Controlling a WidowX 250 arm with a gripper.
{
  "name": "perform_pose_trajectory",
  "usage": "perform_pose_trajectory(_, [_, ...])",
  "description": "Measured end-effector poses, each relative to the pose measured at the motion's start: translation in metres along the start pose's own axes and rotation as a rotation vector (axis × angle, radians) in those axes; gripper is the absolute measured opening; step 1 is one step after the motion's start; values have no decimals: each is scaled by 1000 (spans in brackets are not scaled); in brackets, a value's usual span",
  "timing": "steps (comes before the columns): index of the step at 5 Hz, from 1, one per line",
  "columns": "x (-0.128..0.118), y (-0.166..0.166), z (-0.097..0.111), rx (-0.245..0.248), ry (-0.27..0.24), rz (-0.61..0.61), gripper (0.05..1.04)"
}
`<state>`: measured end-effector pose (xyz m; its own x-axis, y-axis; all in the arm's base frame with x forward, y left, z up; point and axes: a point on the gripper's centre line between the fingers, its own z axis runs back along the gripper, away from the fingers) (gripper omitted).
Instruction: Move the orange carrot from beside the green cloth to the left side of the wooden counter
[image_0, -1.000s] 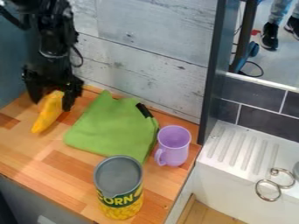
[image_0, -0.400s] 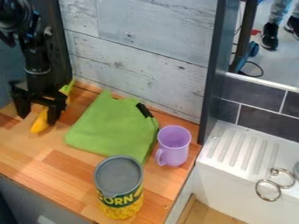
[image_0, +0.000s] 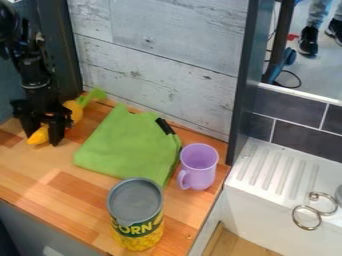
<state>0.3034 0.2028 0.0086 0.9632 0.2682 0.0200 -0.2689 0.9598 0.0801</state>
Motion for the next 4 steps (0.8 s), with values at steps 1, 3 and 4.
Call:
perform_pose_trajectory(1, [-4, -5, 1, -24, 16, -7, 433])
perform_pose_trajectory(3, [-47, -7, 60, 3, 84, 7, 351])
perform_pose_trajectory(4, [-75, 0, 80, 51, 132, 48, 351])
